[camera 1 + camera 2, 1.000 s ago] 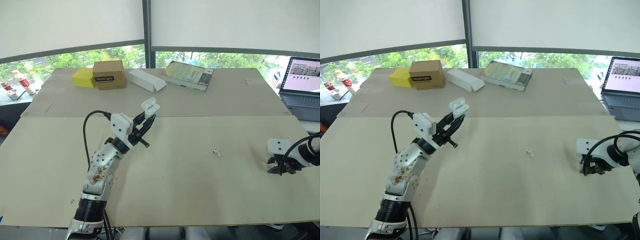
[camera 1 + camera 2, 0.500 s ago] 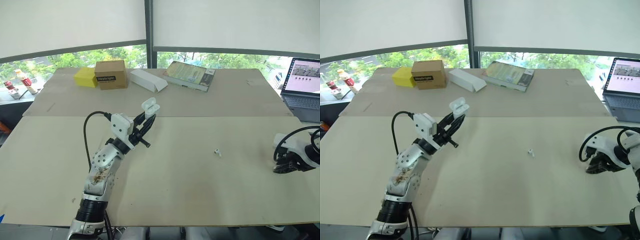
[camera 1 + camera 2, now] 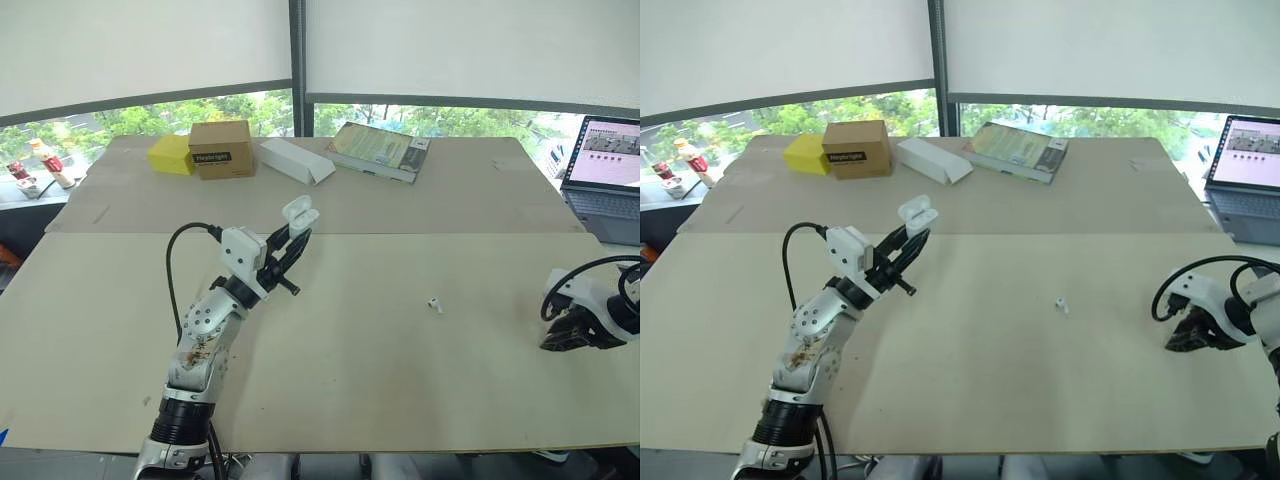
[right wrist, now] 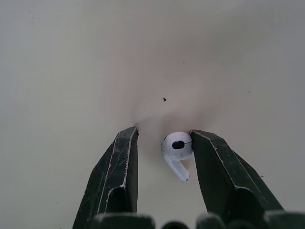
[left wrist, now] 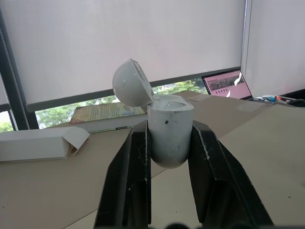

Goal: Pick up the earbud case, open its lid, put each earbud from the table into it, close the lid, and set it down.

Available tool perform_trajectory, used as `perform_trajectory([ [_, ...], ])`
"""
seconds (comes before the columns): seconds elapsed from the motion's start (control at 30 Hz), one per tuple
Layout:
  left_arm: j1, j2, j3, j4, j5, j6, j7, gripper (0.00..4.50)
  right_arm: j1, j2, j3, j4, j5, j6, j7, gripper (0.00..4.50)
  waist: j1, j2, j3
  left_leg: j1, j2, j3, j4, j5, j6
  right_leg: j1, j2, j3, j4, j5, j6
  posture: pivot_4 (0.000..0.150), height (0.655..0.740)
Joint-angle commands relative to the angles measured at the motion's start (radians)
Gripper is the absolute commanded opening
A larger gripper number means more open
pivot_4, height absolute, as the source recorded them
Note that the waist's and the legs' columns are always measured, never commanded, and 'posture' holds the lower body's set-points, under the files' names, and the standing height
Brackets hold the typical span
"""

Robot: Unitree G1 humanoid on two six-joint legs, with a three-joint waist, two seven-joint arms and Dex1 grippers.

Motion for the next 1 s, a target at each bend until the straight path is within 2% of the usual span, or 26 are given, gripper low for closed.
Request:
perform_trajectory([
  [0.03,-0.01,0.001,-0.004,-0.035,-0.002,-0.008,-0.001,0.56,0.011,-0.023,-0.003,0.016,-0.01,-0.04,-0.02,1.94,0.0,0.0,0.0,0.0,0.0,0.0,0.0,0.0,0.0,0.0,0.0,0.0,0.0,0.0,0.0,0.15,0.74],
  [0.87,-0.019,-0.003,-0.006,-0.022,-0.004,-0.009,-0.007,0.56,0.021,-0.035,0.0,0.054,-0.017,-0.102,-0.037,1.94,0.003,0.0,0.0,0.0,0.0,0.0,0.001,-0.001,0.001,0.002,-0.001,-0.001,-0.001,0.0,0.001,0.15,0.74],
  [1.0,-0.018,-0.003,-0.007,-0.024,-0.005,-0.008,-0.008,0.56,0.017,-0.031,0.0,0.057,-0.017,-0.104,-0.041,0.86,0.002,0.0,0.0,0.001,0.0,0.0,0.001,-0.001,0.001,0.002,-0.001,-0.001,-0.001,0.0,0.001,0.15,0.74],
])
